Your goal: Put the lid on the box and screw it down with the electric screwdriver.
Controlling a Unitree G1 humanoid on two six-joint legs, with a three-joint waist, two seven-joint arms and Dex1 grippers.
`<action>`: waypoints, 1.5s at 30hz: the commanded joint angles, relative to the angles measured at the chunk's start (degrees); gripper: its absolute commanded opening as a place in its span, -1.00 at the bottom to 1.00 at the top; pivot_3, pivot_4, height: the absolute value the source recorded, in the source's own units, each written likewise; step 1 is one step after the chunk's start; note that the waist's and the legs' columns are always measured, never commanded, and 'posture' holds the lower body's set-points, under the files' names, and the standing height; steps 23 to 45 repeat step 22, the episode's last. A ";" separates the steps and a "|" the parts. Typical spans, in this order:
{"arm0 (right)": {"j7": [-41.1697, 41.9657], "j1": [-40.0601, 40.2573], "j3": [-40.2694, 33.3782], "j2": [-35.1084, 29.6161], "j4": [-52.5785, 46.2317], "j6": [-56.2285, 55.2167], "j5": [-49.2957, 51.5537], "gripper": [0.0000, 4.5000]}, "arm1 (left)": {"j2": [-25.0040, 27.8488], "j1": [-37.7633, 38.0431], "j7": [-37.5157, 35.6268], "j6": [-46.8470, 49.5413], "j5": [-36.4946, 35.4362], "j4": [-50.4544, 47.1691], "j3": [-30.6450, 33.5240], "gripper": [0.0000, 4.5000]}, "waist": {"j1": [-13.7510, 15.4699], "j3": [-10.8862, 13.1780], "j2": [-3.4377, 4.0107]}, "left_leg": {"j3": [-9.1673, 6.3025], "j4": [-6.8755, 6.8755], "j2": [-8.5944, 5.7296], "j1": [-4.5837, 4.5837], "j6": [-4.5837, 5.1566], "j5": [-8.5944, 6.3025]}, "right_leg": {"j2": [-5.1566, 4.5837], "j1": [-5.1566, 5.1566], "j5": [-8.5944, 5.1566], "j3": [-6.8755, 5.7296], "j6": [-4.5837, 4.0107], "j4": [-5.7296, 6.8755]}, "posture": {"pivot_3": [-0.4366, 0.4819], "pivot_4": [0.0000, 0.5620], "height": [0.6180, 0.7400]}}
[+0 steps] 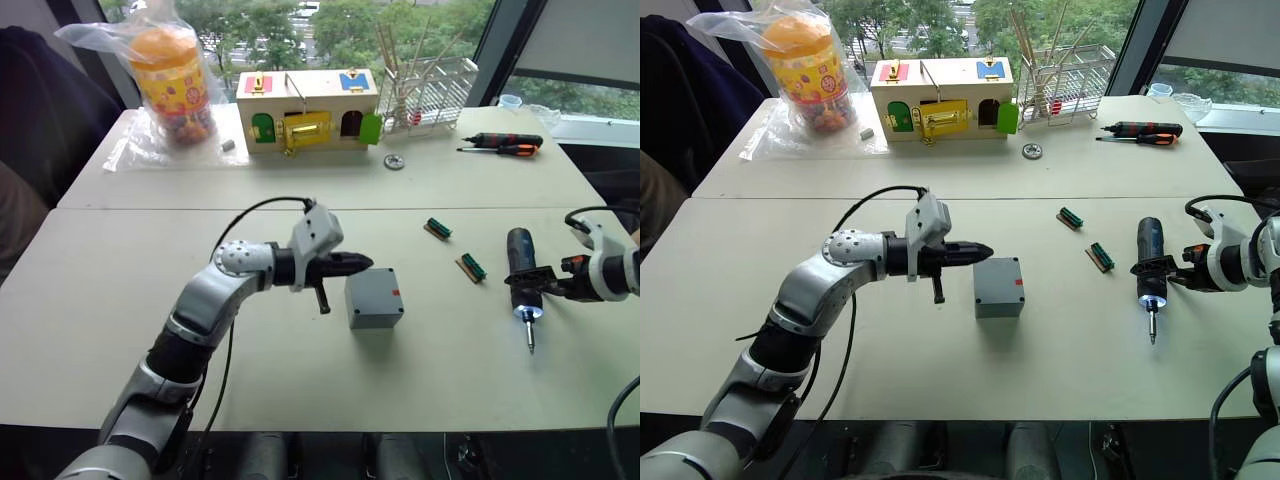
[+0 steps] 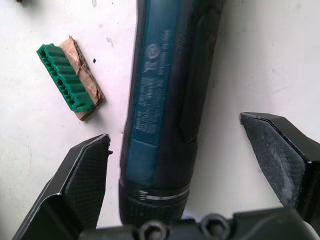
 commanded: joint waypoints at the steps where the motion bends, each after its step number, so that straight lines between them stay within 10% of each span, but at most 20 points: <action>1: -1.40 1.61 -4.85 -2.26 -4.47 -5.48 -1.65 0.99 | 2.13 -0.68 1.05 2.17 -3.81 0.49 7.24 -1.00 | -0.03 0.00 0.00 | 0.00 -0.05 0.00 0.02 -0.01 0.01 | 0.01 0.00 0.00 0.00 0.00 -0.01 | -0.05 -0.47 0.48; 5: -1.06 8.89 -16.96 -3.24 -17.80 -12.50 2.17 0.99 | 8.30 3.67 -1.64 9.17 -9.45 -3.66 11.27 -1.00 | -0.05 0.02 0.02 | 0.00 -0.14 0.02 0.02 -0.08 0.04 | 0.04 -0.04 -0.01 -0.01 0.02 0.00 | -0.05 -0.47 0.48; 9: 1.70 32.48 -35.68 5.64 -49.43 -17.49 10.96 0.99 | 15.53 14.31 -4.90 16.28 -15.21 -10.42 13.68 -1.00 | 0.14 0.01 -0.15 | -0.11 -0.20 0.13 0.09 -0.17 0.08 | 0.10 0.07 -0.02 -0.07 0.02 -0.01 | -0.05 -0.47 0.48; 15: 1.17 51.51 -42.47 13.08 -69.39 -10.03 22.06 0.99 | 20.39 25.99 -5.97 19.56 -20.53 -17.26 15.55 -1.00 | 0.94 0.07 -0.11 | -0.24 0.01 0.10 0.47 -0.19 0.06 | 0.08 0.62 -0.02 -0.10 0.00 -0.05 | -0.05 -0.47 0.48; 45: 0.19 57.90 -39.10 14.40 -70.16 -13.39 21.37 0.99 | 21.80 35.01 -4.90 18.89 -21.65 -21.03 14.08 -1.00 | 1.30 0.06 -0.11 | -0.22 -0.18 0.11 0.53 -0.12 0.00 | 0.09 0.54 -0.04 0.03 -0.04 -0.07 | -0.05 -0.47 0.48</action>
